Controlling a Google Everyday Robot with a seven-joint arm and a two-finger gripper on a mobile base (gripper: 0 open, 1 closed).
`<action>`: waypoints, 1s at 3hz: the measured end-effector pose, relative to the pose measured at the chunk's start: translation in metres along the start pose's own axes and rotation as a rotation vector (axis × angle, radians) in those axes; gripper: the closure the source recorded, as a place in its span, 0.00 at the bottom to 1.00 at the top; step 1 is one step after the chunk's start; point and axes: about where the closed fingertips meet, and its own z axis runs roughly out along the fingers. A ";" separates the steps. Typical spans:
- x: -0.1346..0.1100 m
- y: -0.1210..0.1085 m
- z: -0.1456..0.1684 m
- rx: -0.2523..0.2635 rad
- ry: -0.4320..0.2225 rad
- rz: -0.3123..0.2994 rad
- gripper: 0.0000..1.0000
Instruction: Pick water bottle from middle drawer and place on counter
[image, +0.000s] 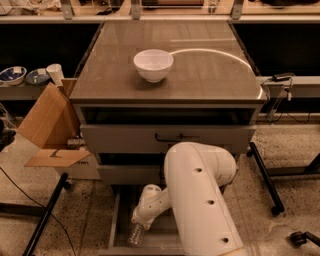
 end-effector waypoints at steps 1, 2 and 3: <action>-0.006 0.004 -0.028 0.002 0.012 0.017 1.00; -0.016 0.003 -0.060 -0.019 0.028 0.032 1.00; -0.025 -0.003 -0.092 -0.045 0.047 0.042 1.00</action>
Offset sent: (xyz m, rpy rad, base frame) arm -0.0323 -0.0136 0.1046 -0.0648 -0.0237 -0.0608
